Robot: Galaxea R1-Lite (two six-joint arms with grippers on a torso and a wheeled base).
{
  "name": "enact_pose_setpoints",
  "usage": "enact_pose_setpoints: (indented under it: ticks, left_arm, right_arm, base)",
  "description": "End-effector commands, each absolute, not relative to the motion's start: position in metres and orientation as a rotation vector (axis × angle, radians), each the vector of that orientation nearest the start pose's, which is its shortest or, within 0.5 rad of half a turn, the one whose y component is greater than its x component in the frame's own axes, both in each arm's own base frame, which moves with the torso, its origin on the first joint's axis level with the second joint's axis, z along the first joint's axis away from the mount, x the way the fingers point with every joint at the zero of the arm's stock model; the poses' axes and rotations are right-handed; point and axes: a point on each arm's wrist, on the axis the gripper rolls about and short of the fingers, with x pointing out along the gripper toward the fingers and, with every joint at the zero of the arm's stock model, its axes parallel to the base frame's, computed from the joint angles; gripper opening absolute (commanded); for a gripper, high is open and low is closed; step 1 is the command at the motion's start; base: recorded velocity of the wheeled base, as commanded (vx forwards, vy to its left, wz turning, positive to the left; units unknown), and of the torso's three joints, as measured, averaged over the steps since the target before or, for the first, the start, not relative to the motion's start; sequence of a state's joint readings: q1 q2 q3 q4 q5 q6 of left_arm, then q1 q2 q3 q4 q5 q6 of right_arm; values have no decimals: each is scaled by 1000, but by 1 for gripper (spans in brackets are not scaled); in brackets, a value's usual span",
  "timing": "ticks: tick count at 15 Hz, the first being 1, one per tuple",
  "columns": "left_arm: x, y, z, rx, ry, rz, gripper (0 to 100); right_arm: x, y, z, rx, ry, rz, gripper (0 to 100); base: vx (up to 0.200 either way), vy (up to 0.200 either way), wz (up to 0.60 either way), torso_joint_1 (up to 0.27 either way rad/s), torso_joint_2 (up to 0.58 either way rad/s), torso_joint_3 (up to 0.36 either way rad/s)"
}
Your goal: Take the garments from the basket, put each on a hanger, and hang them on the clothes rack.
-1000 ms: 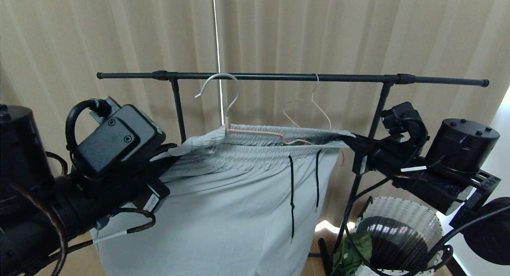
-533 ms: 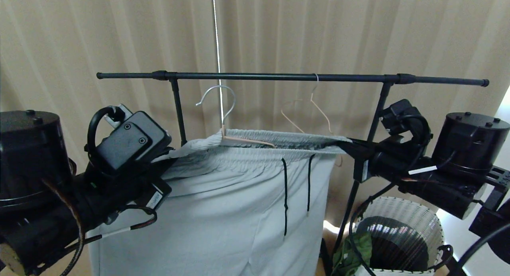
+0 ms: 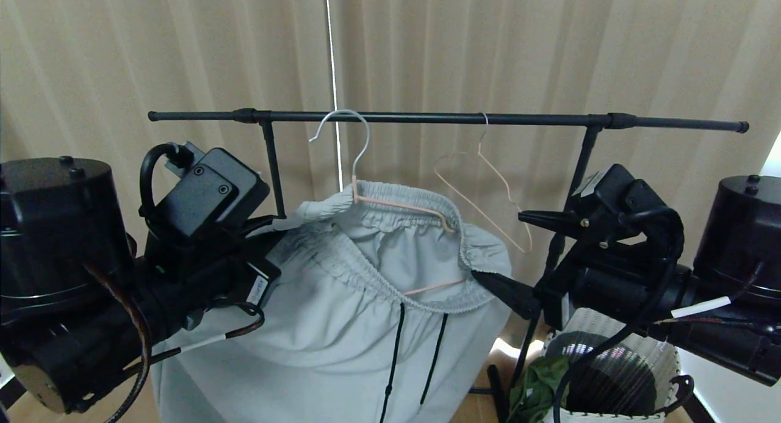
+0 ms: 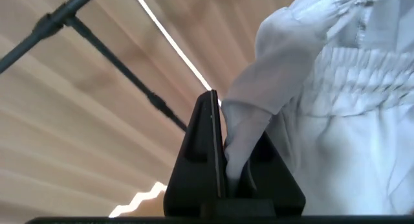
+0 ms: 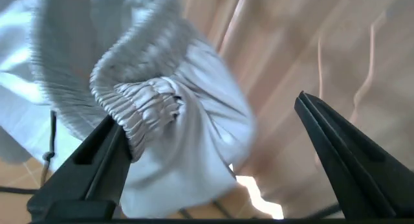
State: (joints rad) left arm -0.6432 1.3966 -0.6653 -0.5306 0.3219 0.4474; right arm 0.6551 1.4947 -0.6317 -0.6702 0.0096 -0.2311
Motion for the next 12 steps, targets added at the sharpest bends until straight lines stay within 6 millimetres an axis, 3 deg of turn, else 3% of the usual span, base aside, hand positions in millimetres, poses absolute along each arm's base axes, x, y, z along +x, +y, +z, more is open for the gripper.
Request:
enact_pose_setpoints:
  ticks: [1, 6, 9, 12]
  left_arm:
    - [184, -136, 213, 536, 97, -379, 0]
    - [181, -140, 218, 505, 50, -392, 0]
    - [173, -141, 208, 519, 73, -426, 0]
    - [167, -146, 210, 507, 34, -456, 0]
  right_arm:
    - [193, 159, 202, -301, 74, 714, 100]
    - [190, 168, 200, -415, 65, 755, 100]
    - [205, 177, 212, -436, 27, 716, 100]
    - [221, 186, 215, -459, 9, 690, 100]
  base:
    - [0, 0, 0, 0, 0, 0]
    - [0, 0, 0, 0, 0, 0]
    - [0, 0, 0, 0, 0, 0]
    - [0, 0, 0, 0, 0, 0]
